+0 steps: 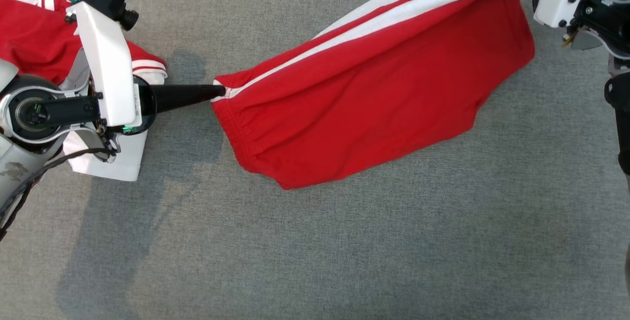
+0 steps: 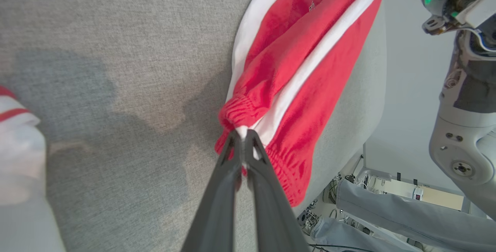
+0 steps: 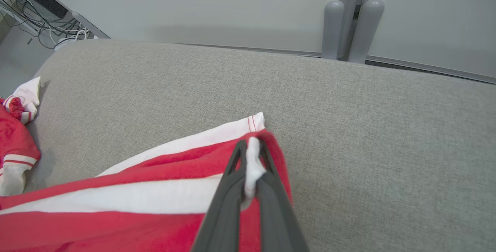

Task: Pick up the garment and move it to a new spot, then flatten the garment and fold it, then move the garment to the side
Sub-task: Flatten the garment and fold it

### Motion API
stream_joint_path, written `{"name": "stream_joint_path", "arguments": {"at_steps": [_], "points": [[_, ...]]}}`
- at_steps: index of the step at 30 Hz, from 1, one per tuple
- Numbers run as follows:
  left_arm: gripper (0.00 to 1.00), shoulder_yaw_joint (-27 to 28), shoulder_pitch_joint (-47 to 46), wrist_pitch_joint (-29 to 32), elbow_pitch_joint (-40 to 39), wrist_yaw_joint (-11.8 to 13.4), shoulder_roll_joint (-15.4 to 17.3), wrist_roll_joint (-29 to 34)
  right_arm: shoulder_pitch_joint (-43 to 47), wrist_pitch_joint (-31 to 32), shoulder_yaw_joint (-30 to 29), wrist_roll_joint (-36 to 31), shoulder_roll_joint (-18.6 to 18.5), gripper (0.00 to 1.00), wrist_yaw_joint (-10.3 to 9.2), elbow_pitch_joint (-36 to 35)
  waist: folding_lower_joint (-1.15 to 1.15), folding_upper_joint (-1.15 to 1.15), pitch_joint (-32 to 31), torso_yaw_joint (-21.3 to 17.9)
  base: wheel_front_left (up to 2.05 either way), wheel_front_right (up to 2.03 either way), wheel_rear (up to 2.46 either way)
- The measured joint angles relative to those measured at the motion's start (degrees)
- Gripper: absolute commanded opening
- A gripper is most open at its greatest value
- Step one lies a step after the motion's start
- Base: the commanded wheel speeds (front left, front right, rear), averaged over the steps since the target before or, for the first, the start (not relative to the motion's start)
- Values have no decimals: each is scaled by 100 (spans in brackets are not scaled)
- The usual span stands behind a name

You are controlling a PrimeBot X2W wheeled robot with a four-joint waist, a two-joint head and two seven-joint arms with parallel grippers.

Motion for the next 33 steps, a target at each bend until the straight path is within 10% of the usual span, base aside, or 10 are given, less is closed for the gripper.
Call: {"name": "stream_joint_path", "arguments": {"at_steps": [14, 15, 16, 17, 18, 33], "points": [[4, 145, -151, -53, 27, -21, -81, 115, -531, -571, 130, -254, 168, 0, 0, 751, 0, 0, 248, 129, 0, 0, 0], [63, 152, -159, -68, 53, -22, -93, 142, -559, -617, 134, -265, 174, 27, 0, 804, 0, 0, 252, 131, 0, 0, 0], [100, 148, -159, -75, 73, -22, -105, 164, -575, -662, 140, -287, 185, 44, 0, 858, 0, 0, 252, 131, 0, 0, 0], [100, 147, -159, -75, 88, -22, -114, 172, -584, -717, 134, -287, 203, 89, 0, 902, 0, 0, 249, 129, 0, 0, 0], [100, 140, -157, -76, 101, -30, -120, 200, -585, -771, 132, -286, 222, 100, 0, 942, 0, 0, 243, 125, 0, 0, 0], [100, 232, 94, -801, 141, -38, -5, 858, -91, -2686, 899, 369, -158, 100, 0, 850, 0, 0, -515, -36, 0, 0, 0]]}}
